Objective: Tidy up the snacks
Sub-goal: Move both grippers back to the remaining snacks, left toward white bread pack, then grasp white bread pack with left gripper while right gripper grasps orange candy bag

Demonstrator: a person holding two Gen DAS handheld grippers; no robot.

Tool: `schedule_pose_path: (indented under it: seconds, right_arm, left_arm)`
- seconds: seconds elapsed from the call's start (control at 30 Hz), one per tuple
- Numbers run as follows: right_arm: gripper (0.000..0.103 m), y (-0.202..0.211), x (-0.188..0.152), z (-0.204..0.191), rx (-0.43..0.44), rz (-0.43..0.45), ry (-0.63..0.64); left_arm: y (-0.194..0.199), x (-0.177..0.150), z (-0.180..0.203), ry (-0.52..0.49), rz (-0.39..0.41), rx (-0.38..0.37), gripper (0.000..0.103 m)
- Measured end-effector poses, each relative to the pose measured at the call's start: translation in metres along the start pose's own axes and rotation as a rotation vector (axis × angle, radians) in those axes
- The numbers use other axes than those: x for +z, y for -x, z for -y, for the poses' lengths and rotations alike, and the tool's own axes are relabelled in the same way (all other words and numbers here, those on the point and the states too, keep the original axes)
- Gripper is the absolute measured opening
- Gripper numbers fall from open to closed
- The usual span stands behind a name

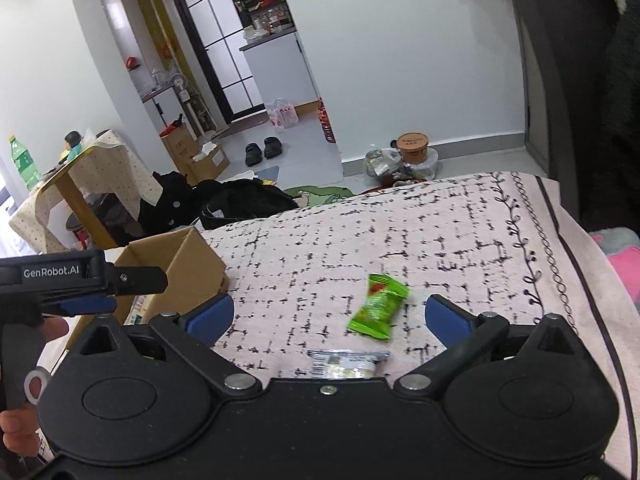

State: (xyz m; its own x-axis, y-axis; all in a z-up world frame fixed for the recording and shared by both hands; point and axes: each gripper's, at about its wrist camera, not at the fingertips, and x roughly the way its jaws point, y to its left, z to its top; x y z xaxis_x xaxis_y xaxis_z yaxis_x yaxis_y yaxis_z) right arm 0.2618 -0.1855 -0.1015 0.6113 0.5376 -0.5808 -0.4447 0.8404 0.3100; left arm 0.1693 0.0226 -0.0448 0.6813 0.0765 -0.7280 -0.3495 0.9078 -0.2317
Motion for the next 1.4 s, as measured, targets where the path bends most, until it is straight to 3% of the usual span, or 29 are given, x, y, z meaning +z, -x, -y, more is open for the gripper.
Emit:
schedule_pose_path:
  seconds: [0.5, 0.83, 1.03, 1.17, 1.4]
  right_arm:
    - [0.103, 0.015, -0.012, 0.045, -0.041, -0.006, -0.081]
    - [0.097, 0.02, -0.021, 0.072, -0.079, -0.025, -0.122]
    - [0.09, 0.017, -0.027, 0.086, -0.094, -0.051, -0.158]
    - [0.084, 0.014, -0.032, 0.087, -0.079, -0.078, -0.159]
    - [0.077, 0.013, -0.037, 0.087, -0.077, -0.112, -0.142]
  left_arm:
    - [-0.015, -0.027, 0.041, -0.026, -0.057, -0.061, 0.095]
    - [-0.038, -0.046, 0.064, -0.036, -0.102, -0.103, 0.093]
    - [-0.054, -0.054, 0.08, -0.057, -0.129, -0.124, 0.082]
    - [-0.068, -0.061, 0.088, -0.057, -0.165, -0.139, 0.068]
    - [-0.089, -0.077, 0.094, -0.06, -0.211, -0.136, 0.059]
